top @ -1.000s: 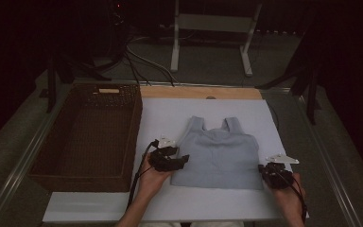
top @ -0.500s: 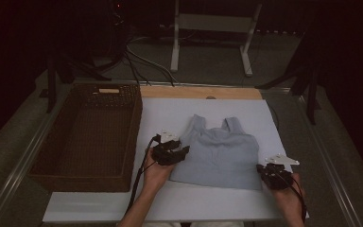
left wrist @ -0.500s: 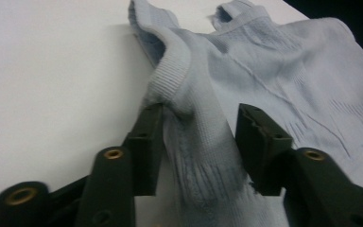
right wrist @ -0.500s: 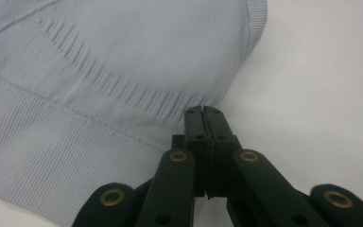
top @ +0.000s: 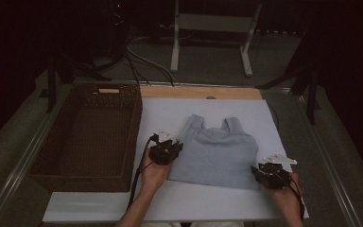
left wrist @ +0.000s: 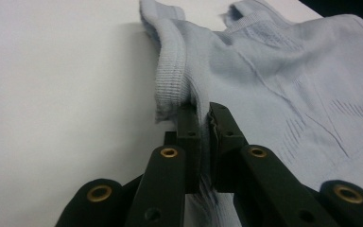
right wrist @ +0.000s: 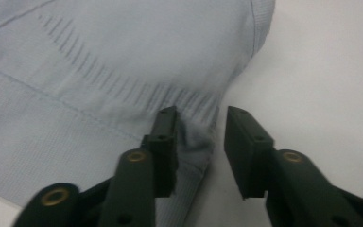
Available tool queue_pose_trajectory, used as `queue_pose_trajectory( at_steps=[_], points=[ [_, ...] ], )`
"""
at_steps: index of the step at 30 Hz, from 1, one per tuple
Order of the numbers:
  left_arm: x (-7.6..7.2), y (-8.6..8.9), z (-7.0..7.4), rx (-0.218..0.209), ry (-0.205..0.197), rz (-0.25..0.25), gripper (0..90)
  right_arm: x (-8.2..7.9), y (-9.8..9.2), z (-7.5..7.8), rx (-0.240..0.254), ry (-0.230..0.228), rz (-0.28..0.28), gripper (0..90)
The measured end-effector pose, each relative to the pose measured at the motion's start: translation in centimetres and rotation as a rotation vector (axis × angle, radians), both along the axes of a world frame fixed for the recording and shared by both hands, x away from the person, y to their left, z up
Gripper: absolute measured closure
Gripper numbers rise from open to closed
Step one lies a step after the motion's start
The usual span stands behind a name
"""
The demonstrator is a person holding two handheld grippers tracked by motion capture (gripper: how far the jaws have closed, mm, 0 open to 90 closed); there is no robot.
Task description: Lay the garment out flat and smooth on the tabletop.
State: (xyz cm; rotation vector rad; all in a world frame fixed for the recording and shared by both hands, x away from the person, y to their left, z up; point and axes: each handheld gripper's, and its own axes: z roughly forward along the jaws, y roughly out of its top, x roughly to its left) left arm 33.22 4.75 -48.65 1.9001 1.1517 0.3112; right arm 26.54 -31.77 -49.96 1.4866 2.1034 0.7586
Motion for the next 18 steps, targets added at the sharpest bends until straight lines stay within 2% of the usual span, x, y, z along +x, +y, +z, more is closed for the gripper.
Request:
queue_pose_trajectory(
  at_steps=[11,18],
  points=[
    [-0.2,1.4,0.4,0.026,-0.001,0.044,86.9,0.9,1.4,-0.3,0.008,0.021,0.030,70.4],
    [-0.4,2.2,0.5,0.040,0.004,0.075,86.8,1.4,2.2,-0.2,0.012,0.019,0.050,74.1]
  ],
)
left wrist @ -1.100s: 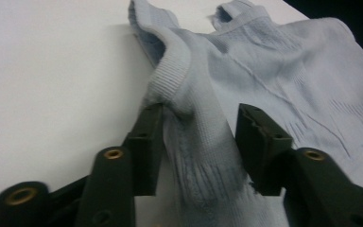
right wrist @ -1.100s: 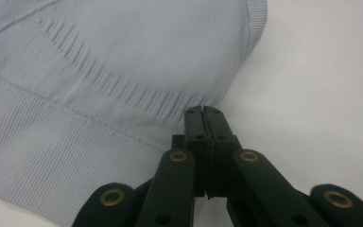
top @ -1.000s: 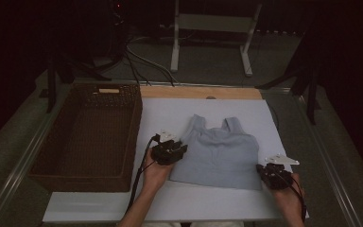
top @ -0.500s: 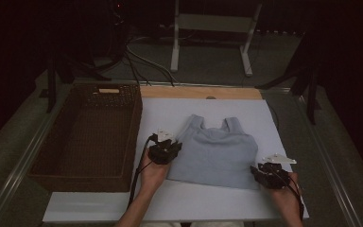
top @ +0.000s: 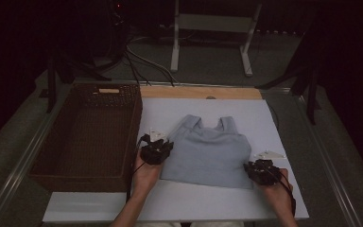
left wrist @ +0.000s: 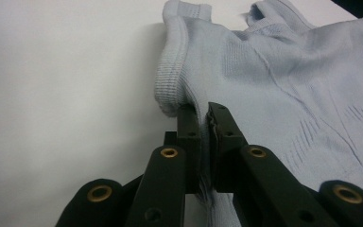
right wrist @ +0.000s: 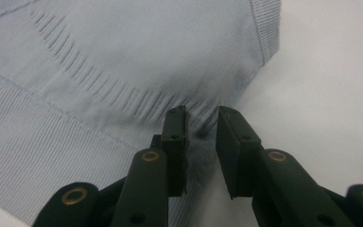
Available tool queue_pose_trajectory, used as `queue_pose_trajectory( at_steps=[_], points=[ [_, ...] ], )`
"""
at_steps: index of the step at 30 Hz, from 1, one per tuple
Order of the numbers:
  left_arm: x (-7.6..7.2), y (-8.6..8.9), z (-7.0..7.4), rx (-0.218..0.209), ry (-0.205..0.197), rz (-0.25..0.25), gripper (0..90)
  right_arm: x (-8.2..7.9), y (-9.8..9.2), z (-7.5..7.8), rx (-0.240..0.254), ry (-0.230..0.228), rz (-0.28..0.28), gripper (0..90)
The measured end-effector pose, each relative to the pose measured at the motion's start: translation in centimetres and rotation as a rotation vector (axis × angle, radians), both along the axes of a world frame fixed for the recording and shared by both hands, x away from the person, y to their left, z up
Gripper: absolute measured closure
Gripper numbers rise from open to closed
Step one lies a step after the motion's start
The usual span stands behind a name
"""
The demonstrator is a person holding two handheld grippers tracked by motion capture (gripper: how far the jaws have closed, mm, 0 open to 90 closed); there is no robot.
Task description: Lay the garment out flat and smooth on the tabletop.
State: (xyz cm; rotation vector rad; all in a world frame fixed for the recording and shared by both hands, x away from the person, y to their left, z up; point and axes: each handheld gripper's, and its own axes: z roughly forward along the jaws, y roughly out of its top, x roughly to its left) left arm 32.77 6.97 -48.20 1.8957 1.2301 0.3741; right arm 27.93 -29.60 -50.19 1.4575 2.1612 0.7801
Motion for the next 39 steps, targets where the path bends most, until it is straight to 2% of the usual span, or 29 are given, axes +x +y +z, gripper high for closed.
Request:
queue_pose_trajectory(
  at_steps=[5,9,11,13,15,17,20,21,22,24,29,33,39],
  points=[
    [-0.2,0.2,0.1,0.013,-0.008,0.008,86.8,0.5,0.6,0.0,-0.002,0.000,0.004,76.4],
    [0.4,0.0,-0.5,0.016,0.004,0.028,86.7,0.9,0.5,-0.2,-0.007,0.005,-0.012,77.5],
    [0.5,0.0,-0.6,0.008,0.006,0.034,86.5,0.9,0.4,-0.2,-0.009,0.010,-0.023,77.1],
    [0.4,0.0,-0.6,-0.009,0.000,0.016,83.9,0.7,0.3,-0.1,-0.010,0.006,-0.023,73.2],
    [0.2,0.1,-0.6,-0.017,-0.002,0.002,68.8,0.5,0.2,0.1,0.003,0.004,-0.026,62.9],
    [0.0,0.2,-0.6,-0.031,0.002,-0.013,58.8,0.4,0.2,0.2,0.029,0.013,-0.026,54.6],
    [-0.3,0.4,-0.7,-0.059,-0.003,-0.033,45.1,0.0,0.4,0.4,0.035,0.018,-0.019,47.1],
    [-0.5,0.4,-0.7,-0.053,-0.013,-0.034,39.5,0.0,0.5,0.4,0.038,0.019,-0.016,45.8],
    [-0.7,0.4,-0.7,-0.043,-0.019,-0.034,37.9,-0.1,0.5,0.4,0.039,0.018,-0.015,44.3],
    [-0.9,0.4,-0.9,-0.042,-0.010,-0.045,27.5,-0.3,0.5,0.4,0.041,0.022,-0.014,41.9],
    [-1.7,0.4,-1.5,-0.024,-0.006,-0.075,23.6,-0.6,0.1,0.0,0.050,0.045,-0.024,40.1],
    [-2.2,0.4,-2.2,0.008,0.008,-0.082,23.7,-1.0,-0.3,-0.2,0.069,0.066,-0.020,46.4],
    [-2.8,0.5,-2.8,0.043,0.028,-0.088,31.9,-1.2,-0.4,-0.5,0.093,0.095,-0.012,54.5]
  ],
)
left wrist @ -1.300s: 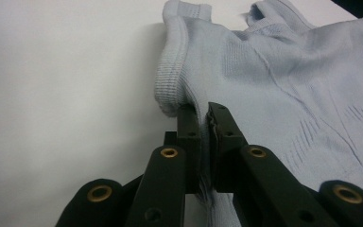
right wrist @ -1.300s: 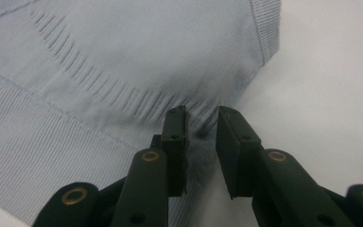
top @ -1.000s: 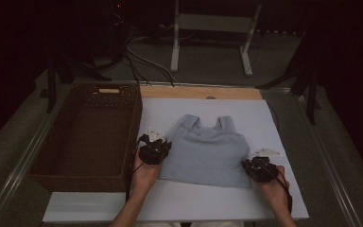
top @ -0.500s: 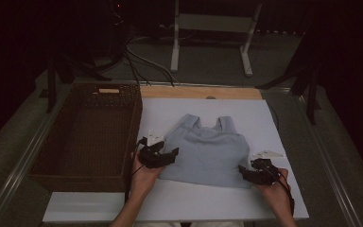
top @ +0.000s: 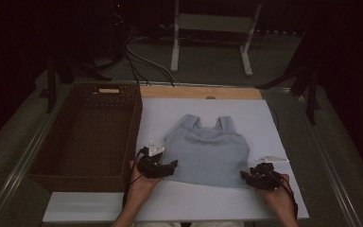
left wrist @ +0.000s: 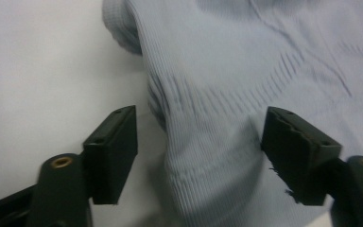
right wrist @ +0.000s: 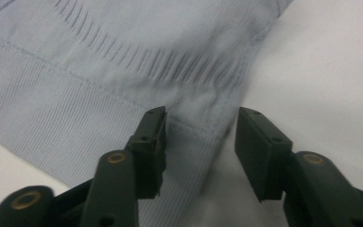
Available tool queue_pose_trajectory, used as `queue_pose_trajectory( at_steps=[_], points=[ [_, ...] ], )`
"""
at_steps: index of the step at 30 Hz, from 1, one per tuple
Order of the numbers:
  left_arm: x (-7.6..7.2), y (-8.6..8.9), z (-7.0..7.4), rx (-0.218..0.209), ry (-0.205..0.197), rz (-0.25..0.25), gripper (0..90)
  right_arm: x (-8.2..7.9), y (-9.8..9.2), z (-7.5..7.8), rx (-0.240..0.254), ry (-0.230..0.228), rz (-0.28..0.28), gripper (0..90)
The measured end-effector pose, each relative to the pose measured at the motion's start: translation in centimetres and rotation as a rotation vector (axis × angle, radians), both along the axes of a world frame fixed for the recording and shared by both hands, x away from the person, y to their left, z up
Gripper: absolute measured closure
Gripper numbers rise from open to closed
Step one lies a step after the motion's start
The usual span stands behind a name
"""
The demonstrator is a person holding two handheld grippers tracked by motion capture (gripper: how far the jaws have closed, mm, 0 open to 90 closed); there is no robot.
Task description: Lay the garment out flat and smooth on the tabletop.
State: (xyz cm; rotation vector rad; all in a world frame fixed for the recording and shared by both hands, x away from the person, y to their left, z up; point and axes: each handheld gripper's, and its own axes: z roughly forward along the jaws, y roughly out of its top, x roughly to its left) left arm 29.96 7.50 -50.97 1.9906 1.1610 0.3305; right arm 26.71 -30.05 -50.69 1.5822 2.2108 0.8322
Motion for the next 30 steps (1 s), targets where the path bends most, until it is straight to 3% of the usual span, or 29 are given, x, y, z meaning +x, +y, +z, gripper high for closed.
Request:
queue_pose_trajectory(
  at_steps=[3,11,14,30],
  points=[
    [-0.2,0.0,-0.1,-0.002,0.009,-0.007,39.1,0.0,0.0,0.0,0.009,0.006,-0.006,56.9],
    [-0.2,0.0,-0.1,0.003,0.050,0.001,69.5,-0.2,0.2,0.1,0.054,0.036,0.018,79.7],
    [-0.3,0.1,0.1,-0.019,0.056,-0.002,80.3,-0.3,0.4,0.1,0.048,0.034,0.026,81.2],
    [-1.5,0.8,1.1,-0.037,0.080,-0.022,84.4,-1.8,0.4,0.7,0.085,0.038,0.055,81.4]
  ],
)
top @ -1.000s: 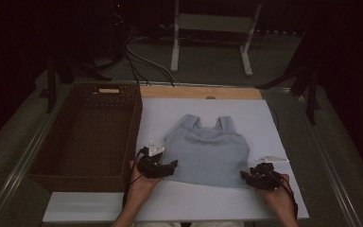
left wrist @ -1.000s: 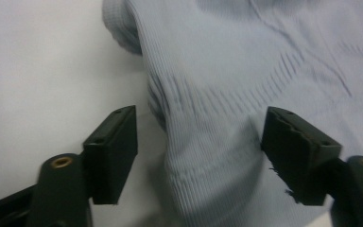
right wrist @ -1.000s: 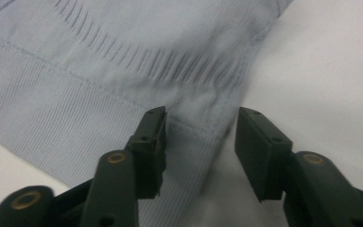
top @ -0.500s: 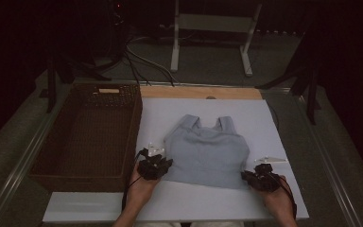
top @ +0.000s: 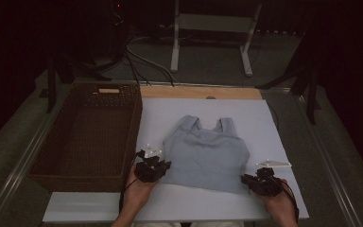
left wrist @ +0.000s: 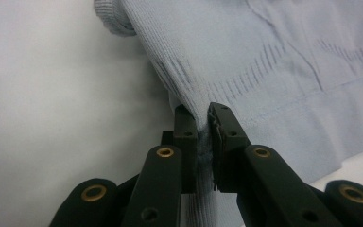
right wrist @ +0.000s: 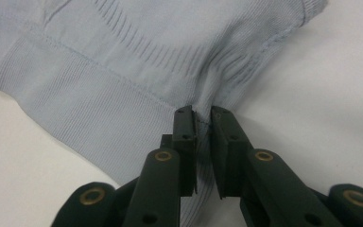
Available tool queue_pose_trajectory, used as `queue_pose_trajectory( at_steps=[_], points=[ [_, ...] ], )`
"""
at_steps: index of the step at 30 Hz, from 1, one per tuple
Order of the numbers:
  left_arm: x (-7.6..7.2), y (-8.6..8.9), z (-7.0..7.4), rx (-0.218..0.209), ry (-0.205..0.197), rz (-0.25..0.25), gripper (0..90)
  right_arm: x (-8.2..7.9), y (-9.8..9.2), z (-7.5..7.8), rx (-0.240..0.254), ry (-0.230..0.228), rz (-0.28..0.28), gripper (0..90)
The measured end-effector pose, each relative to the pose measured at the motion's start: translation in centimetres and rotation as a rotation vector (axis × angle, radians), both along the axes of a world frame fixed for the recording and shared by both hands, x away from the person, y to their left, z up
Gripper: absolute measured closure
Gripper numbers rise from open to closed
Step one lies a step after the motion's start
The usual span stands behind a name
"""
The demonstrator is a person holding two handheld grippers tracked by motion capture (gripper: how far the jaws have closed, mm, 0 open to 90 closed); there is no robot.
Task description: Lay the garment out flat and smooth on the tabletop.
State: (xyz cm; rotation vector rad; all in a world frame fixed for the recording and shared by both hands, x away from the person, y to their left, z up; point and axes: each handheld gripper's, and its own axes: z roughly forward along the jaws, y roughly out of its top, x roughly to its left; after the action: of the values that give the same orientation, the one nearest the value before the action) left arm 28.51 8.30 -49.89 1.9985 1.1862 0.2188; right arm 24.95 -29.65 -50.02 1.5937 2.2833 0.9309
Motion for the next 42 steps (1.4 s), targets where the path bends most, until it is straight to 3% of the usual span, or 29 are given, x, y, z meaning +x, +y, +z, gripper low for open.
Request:
queue_pose_trajectory(
  at_steps=[16,31,42],
  points=[
    [-1.6,0.1,0.9,-0.004,0.008,-0.034,84.3,-1.6,-0.4,0.5,0.018,-0.012,0.013,81.5],
    [-4.4,1.0,2.0,0.013,-0.003,-0.028,84.3,-1.1,0.5,0.4,0.024,-0.018,0.037,81.5],
    [-4.2,0.5,1.9,0.004,0.004,-0.025,84.2,-2.2,0.3,0.8,0.023,-0.021,0.044,81.6]
  ],
)
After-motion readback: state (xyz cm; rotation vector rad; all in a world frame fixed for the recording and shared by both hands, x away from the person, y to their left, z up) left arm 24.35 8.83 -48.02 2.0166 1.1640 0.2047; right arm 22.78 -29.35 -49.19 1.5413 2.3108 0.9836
